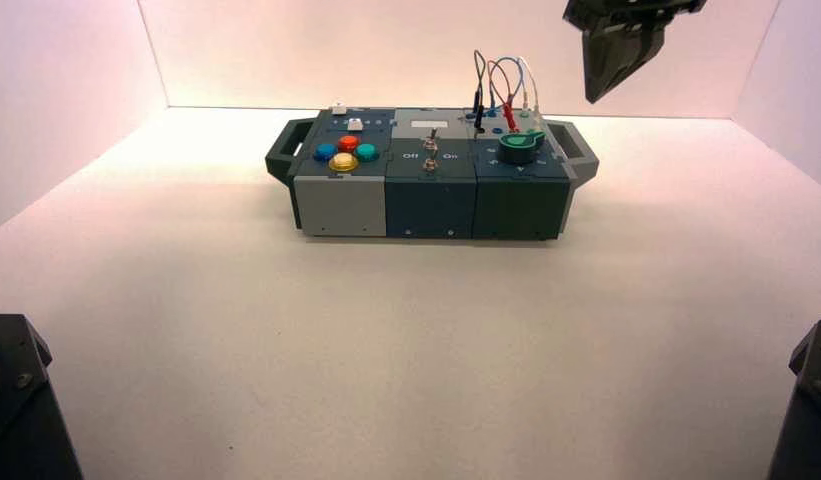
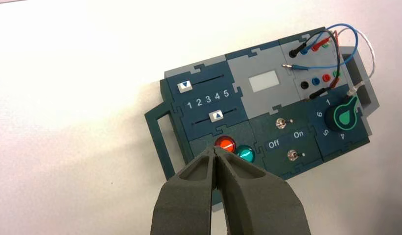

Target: Turn the knob to position 2.

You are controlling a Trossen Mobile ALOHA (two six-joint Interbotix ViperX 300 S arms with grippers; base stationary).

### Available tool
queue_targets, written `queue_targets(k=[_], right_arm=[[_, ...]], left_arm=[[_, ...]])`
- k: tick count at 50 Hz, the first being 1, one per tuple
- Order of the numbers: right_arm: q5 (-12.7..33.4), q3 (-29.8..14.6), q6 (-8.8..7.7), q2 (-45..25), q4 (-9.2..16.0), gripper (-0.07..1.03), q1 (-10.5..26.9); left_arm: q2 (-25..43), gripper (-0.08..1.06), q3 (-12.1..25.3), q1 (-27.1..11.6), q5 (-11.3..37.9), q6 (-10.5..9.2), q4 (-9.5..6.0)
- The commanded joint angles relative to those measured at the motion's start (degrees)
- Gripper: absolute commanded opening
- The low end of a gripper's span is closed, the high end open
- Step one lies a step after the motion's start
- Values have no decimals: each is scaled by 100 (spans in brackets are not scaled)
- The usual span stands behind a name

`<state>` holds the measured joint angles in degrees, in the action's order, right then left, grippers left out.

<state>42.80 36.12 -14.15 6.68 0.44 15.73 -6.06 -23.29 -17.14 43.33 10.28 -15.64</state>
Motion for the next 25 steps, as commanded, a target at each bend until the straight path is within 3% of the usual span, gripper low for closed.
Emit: queue_targets(k=[1,25], right_arm=[[26,-44,-18,387,70,-2,9],[35,62,-9,650,88,-2,9]], left_arm=[[-53,-3,62,-26,-53,9,-18],[193,-3,62,-35,-79,9,-18]])
